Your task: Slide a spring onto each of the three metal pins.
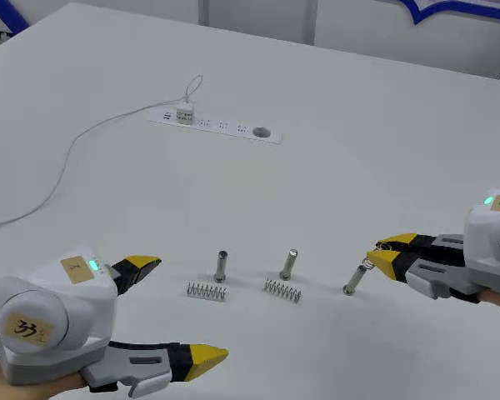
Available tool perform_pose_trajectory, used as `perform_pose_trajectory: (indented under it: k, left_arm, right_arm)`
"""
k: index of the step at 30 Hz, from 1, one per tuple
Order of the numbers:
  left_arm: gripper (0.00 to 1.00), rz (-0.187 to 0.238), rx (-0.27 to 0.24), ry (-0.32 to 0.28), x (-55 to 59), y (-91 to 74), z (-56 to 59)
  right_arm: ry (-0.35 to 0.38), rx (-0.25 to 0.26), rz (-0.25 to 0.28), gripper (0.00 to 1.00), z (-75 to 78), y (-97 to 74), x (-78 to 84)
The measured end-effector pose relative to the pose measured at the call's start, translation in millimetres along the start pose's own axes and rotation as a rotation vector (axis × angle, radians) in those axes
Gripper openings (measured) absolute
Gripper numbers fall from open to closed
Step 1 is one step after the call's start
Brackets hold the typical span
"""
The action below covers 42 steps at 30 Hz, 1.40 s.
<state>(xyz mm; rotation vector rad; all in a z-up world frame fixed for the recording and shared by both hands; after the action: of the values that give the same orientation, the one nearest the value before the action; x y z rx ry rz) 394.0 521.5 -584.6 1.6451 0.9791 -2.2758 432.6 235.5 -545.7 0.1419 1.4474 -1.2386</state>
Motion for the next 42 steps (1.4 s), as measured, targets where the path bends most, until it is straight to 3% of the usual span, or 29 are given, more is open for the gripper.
perform_pose_trajectory:
  k: [28, 42]
  left_arm:
    - [0.9, -0.039, 0.024, -0.014, 17.9, 1.6, 12.7]
    - [0.9, -0.053, 0.02, -0.021, 21.9, 3.4, 12.5]
  right_arm:
    - [0.038, -0.005, -0.111, 0.11, 0.7, 28.0, 26.3]
    - [0.066, -0.009, -0.149, 0.11, -4.9, 36.4, 34.7]
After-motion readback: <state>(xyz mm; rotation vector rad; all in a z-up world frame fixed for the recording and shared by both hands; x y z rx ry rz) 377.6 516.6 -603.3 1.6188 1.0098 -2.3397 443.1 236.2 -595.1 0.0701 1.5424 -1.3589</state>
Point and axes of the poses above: the centre of the closed fingertips' face, and the gripper's own axes: y roughly forward along the fingers, z roughly to its right, x roughly out of its underside, the point moved 6 cm from there along -y, roughly backward along the fingers, and after that the axes turned 7 degrees about -y, right-handed, at the moved point
